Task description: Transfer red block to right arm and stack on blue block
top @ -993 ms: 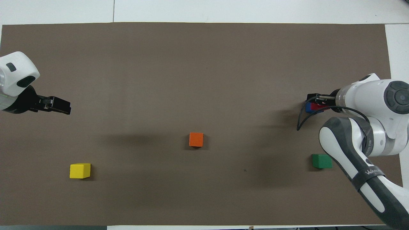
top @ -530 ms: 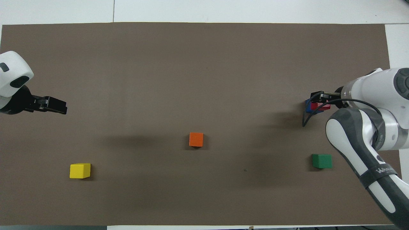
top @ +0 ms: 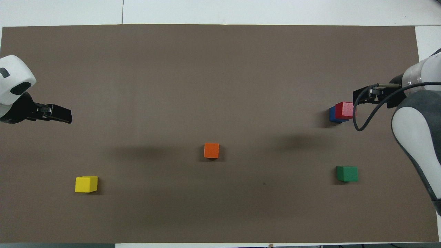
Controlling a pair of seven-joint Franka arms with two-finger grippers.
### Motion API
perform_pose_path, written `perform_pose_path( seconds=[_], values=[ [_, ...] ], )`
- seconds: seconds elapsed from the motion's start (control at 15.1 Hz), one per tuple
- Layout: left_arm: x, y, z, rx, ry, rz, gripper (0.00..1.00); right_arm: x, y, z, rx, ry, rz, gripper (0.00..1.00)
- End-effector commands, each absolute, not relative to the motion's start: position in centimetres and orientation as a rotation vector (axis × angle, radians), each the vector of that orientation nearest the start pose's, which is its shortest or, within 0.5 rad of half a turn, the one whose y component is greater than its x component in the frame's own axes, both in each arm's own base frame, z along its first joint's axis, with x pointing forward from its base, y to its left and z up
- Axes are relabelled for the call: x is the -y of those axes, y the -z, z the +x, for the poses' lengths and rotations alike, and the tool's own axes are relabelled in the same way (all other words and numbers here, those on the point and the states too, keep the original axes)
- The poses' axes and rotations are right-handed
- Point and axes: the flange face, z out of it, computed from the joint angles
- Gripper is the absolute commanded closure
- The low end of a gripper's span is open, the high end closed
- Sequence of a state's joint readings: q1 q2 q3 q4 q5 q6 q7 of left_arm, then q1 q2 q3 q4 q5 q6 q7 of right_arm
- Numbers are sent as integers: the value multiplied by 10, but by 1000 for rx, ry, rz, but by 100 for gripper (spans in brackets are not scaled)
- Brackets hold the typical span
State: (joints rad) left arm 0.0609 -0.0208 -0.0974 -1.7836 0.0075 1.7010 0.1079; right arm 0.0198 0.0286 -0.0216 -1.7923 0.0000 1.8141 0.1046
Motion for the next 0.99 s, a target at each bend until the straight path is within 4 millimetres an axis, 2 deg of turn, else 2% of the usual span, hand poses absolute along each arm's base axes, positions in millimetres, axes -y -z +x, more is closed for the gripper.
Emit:
perform_pose_path(
  seconds=[0.0,0.13,0.26,0.93],
  values=[
    [17,-550,546,-227,-77,-3137,0,2,-554,557,-125,-30,-3118,0],
    [17,-550,546,-227,-77,-3137,0,1,-569,554,-80,-91,-3119,0],
    [17,-549,546,-227,-80,-3137,0,7,-575,552,-76,-132,-3117,0],
    [17,-550,546,-227,-77,-3137,0,19,-578,553,-101,-104,-3138,0]
  ],
)
